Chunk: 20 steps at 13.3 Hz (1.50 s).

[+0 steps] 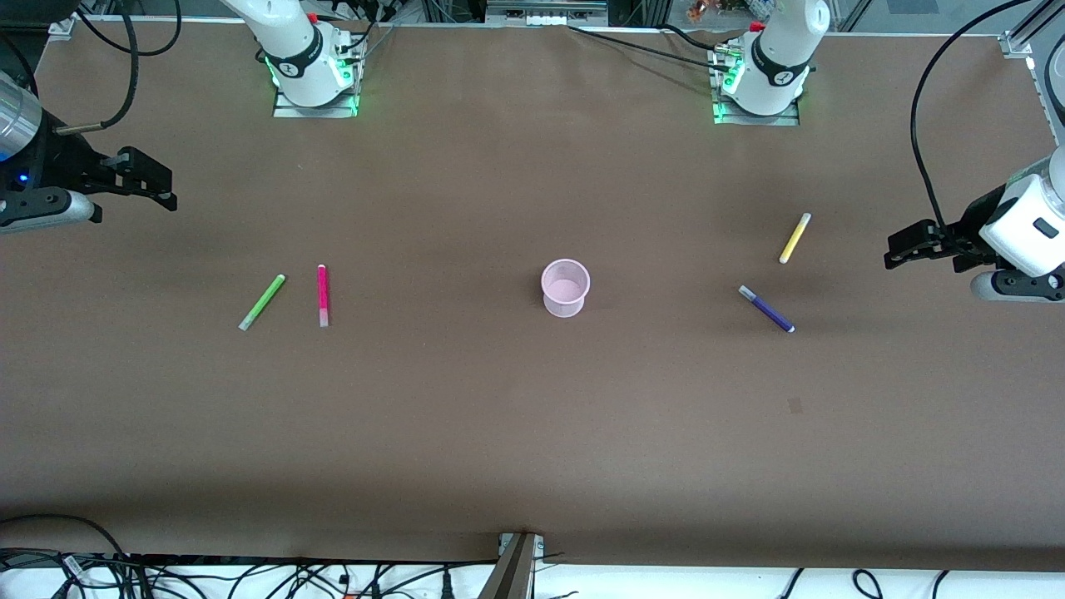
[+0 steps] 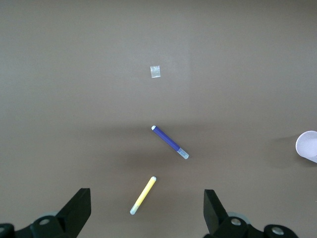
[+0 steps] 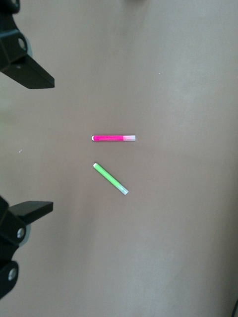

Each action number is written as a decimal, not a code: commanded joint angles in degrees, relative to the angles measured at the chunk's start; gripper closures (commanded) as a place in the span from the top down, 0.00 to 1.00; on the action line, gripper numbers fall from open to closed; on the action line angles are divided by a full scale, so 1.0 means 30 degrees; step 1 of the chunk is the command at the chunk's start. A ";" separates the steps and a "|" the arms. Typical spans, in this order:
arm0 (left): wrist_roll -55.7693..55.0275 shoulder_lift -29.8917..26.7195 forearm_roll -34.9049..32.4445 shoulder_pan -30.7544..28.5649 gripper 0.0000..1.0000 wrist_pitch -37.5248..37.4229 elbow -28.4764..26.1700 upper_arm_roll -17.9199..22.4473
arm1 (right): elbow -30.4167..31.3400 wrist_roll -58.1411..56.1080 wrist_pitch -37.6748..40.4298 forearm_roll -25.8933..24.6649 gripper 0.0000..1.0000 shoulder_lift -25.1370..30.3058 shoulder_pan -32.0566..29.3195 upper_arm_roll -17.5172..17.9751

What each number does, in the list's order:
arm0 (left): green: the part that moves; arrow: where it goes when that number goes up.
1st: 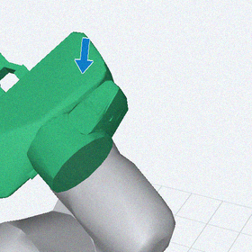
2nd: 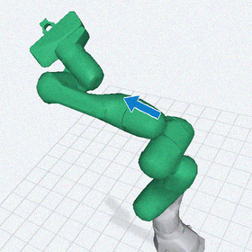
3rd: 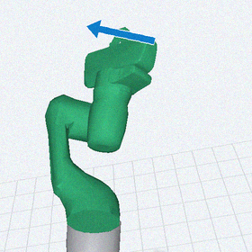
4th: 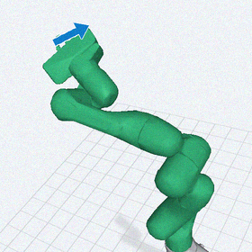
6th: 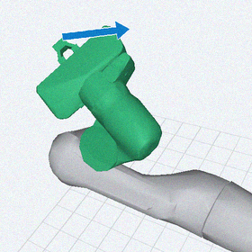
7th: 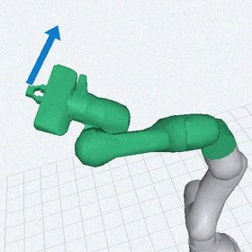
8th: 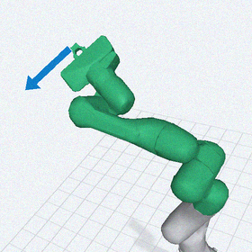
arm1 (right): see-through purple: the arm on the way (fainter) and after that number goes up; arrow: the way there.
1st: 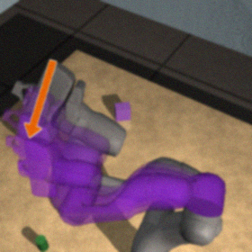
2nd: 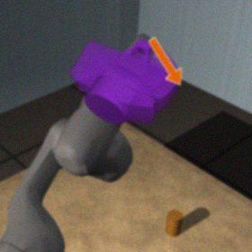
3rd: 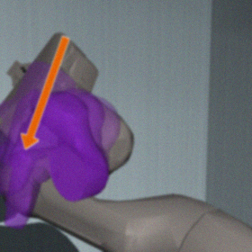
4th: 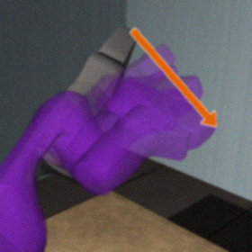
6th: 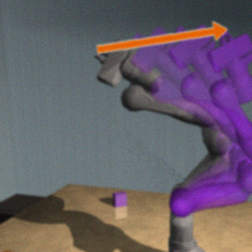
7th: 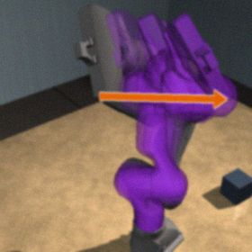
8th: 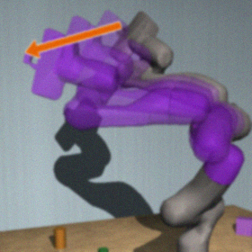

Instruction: Organize pens into pink holder with both arms

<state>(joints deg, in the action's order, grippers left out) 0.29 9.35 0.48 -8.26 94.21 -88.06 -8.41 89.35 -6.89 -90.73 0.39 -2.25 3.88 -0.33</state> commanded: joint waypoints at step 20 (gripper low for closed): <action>-0.6033 0.1423 0.0424 -0.0587 1.00 -0.0467 0.0525 0.0224 | -0.0515 -0.0163 0.0272 0.0662 1.00 -0.0157 -0.0064 0.0081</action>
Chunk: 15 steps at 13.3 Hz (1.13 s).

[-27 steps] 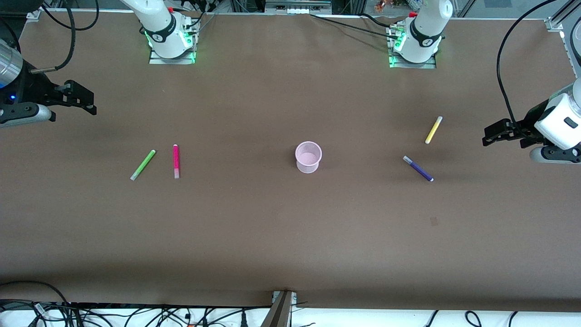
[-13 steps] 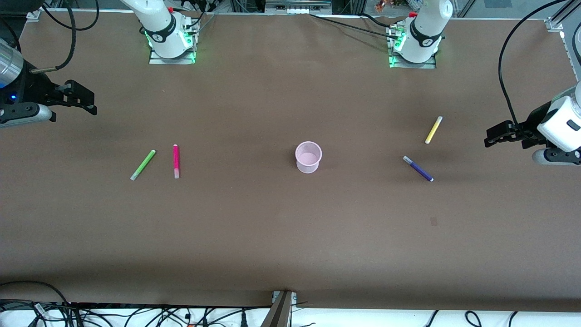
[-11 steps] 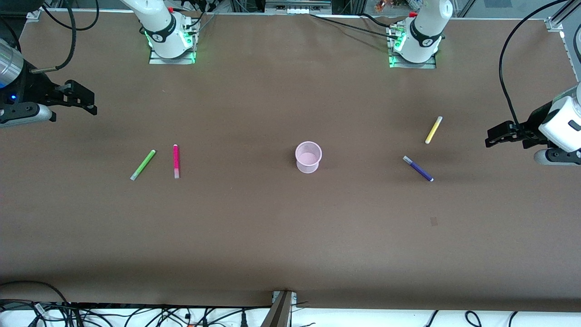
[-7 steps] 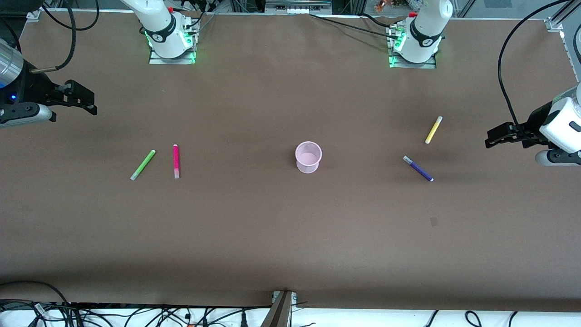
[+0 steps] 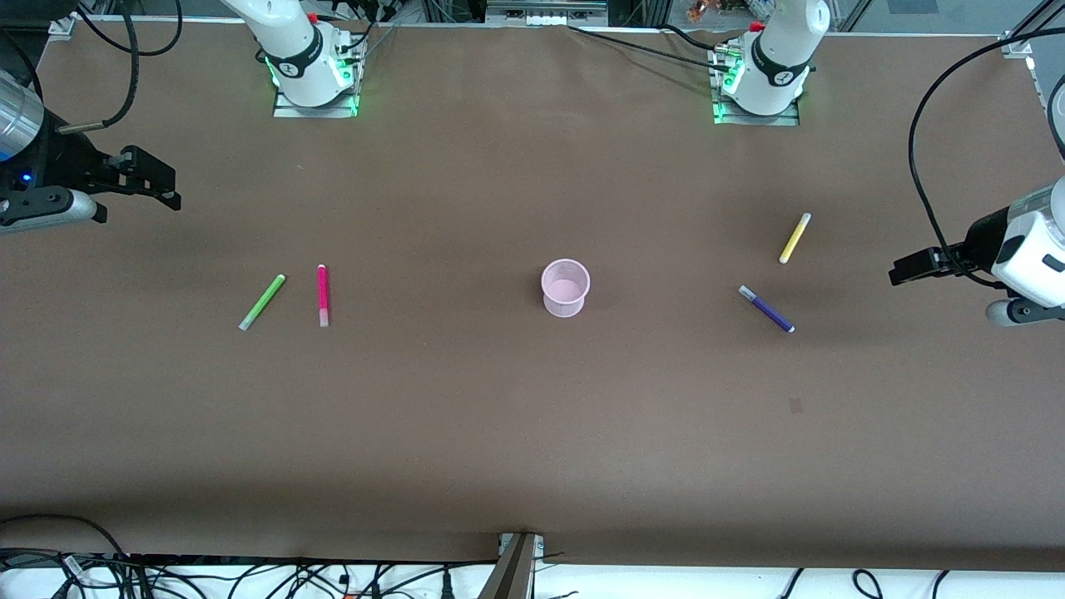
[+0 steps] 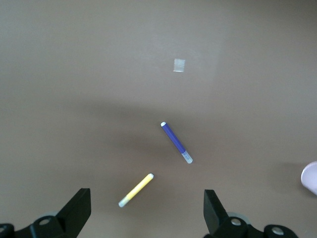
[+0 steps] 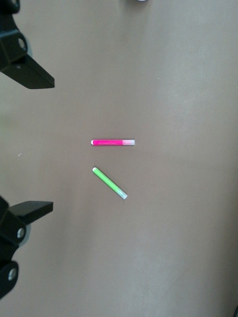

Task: Organize pens into pink holder with both arms
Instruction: 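Reach the left gripper down to the blue marker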

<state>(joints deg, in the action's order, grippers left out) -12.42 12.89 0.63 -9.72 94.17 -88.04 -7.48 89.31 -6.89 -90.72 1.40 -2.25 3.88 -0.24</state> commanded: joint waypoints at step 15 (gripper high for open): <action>-1.3024 0.2410 0.1489 0.0808 1.00 1.2723 -0.9964 -0.0466 | -0.0531 -0.0163 0.0153 0.0326 1.00 -0.0216 -0.0064 0.0052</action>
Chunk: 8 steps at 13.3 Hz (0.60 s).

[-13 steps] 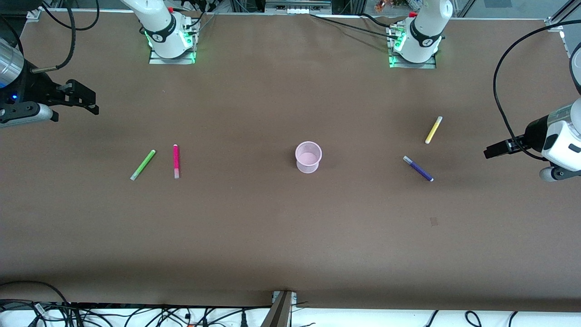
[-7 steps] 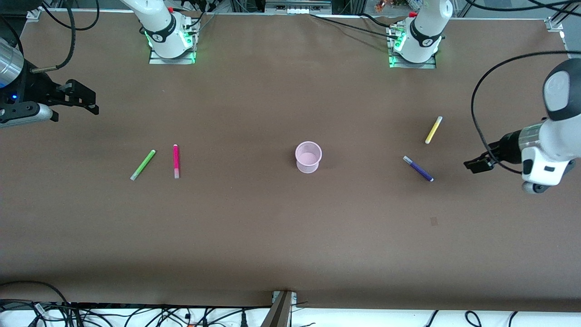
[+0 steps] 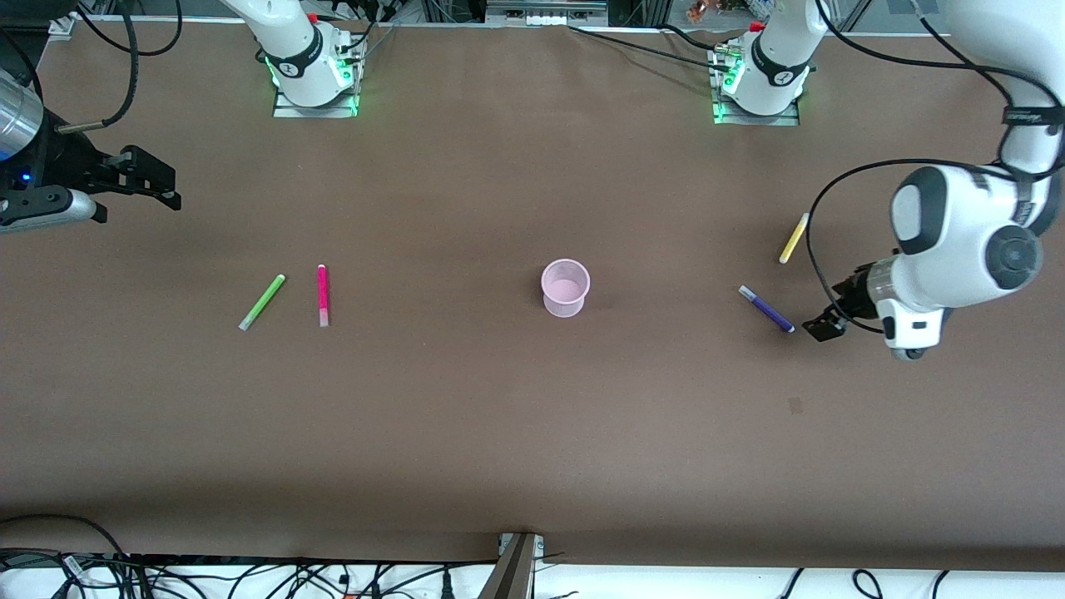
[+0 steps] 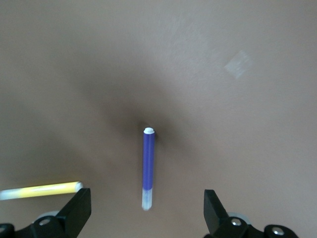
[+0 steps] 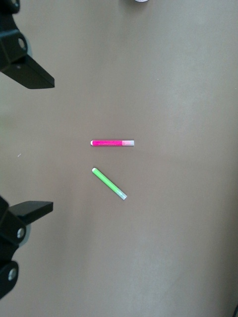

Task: Organize pens into pink holder with both arms
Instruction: 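Reach the left gripper down to the blue marker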

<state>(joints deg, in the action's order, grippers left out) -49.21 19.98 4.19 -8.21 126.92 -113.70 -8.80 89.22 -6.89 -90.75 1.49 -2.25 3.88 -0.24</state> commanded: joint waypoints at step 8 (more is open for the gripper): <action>-0.1496 0.2041 -0.0049 0.0803 0.92 0.4770 -0.2119 0.0034 | -0.0501 -0.0222 0.0192 0.0294 1.00 -0.0186 -0.0035 0.0080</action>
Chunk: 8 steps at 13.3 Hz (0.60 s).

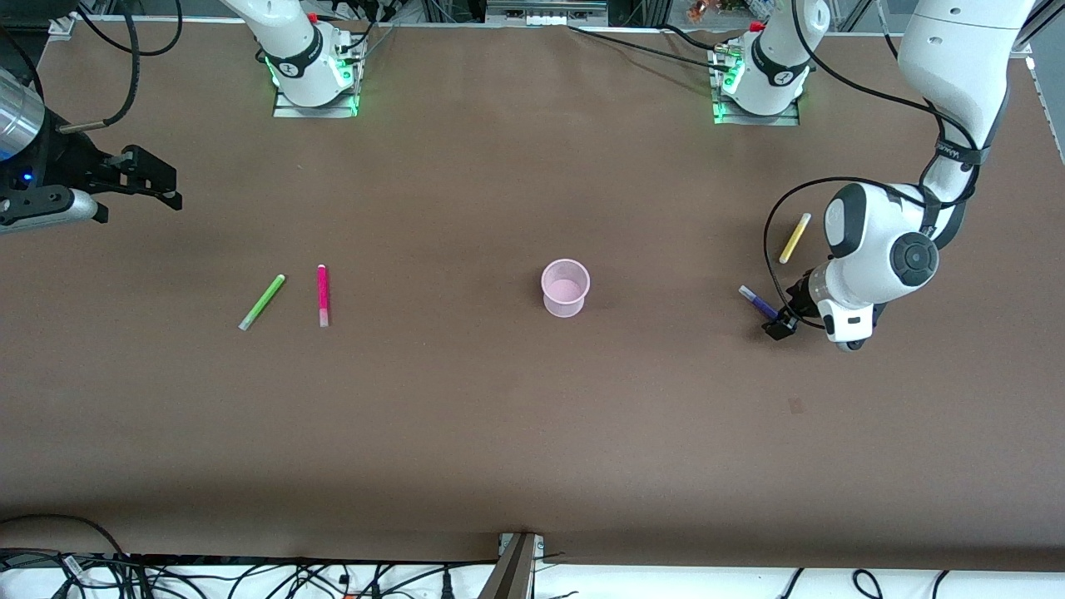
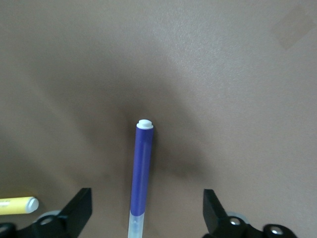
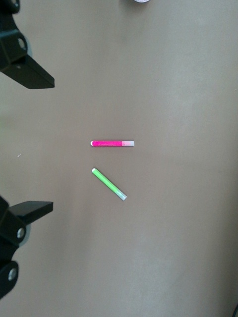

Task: Organize pens into pink holder with both arms
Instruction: 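Close the left gripper on the blue marker and lift it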

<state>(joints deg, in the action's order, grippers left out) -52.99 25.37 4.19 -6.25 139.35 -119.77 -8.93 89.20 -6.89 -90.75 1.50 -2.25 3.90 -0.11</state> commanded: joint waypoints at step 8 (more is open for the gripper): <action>-0.0237 0.0741 -0.0635 0.0150 0.65 0.0837 -0.0066 0.0107 | -0.1048 0.0043 0.0308 0.0261 1.00 -0.0274 0.0017 0.0065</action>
<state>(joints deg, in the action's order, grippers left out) -53.02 27.29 3.91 -6.21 141.08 -119.81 -8.93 88.90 -6.89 -90.84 1.50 -2.26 3.90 -0.09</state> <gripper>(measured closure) 0.344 0.000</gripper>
